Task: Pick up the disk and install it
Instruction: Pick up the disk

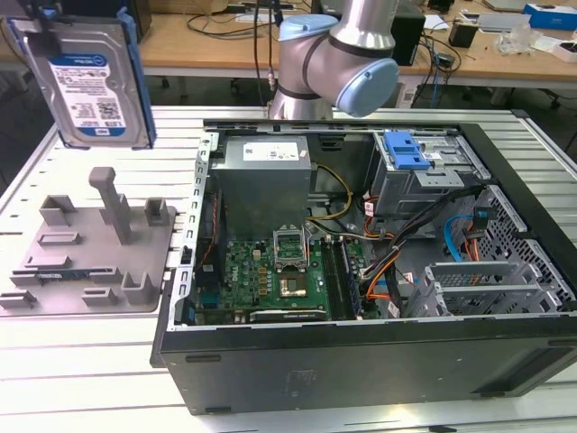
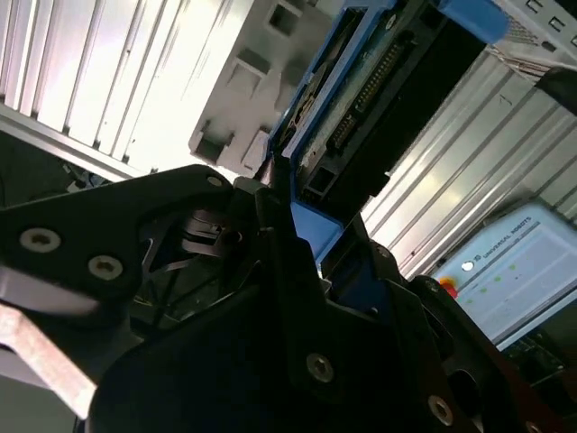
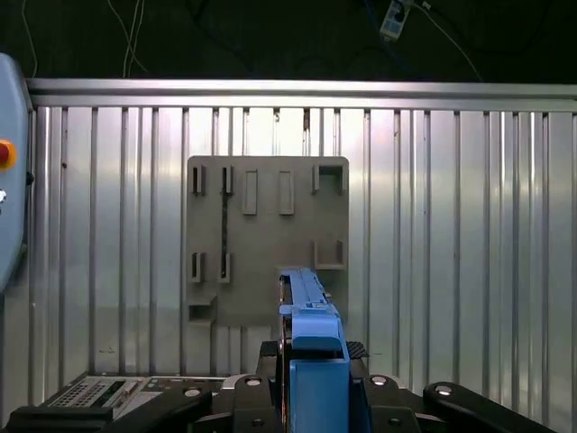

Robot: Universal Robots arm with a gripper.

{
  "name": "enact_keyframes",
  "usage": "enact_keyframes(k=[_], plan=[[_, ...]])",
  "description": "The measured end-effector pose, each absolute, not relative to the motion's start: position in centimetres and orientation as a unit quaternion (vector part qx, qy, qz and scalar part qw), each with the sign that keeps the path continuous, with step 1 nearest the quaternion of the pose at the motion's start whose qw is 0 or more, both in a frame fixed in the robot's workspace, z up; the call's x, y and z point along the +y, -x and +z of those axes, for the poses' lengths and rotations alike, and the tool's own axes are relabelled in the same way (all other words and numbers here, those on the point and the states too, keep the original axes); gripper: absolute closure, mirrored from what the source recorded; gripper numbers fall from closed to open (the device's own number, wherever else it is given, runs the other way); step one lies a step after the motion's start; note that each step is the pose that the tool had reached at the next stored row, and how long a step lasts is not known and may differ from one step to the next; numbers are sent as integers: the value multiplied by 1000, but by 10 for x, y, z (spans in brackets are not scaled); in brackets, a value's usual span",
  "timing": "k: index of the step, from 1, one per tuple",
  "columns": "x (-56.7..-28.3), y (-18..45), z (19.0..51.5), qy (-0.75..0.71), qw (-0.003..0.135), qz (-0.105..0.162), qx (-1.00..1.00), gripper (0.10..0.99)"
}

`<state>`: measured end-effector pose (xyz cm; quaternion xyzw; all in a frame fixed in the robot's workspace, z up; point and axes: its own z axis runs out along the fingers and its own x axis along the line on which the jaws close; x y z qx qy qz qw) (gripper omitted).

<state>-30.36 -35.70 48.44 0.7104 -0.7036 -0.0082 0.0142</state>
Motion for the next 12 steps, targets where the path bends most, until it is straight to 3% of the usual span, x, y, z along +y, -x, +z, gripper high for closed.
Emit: enact_keyframes(k=[12], plan=[[-384, 236, 485, -710, 15, -9, -704, 718]])
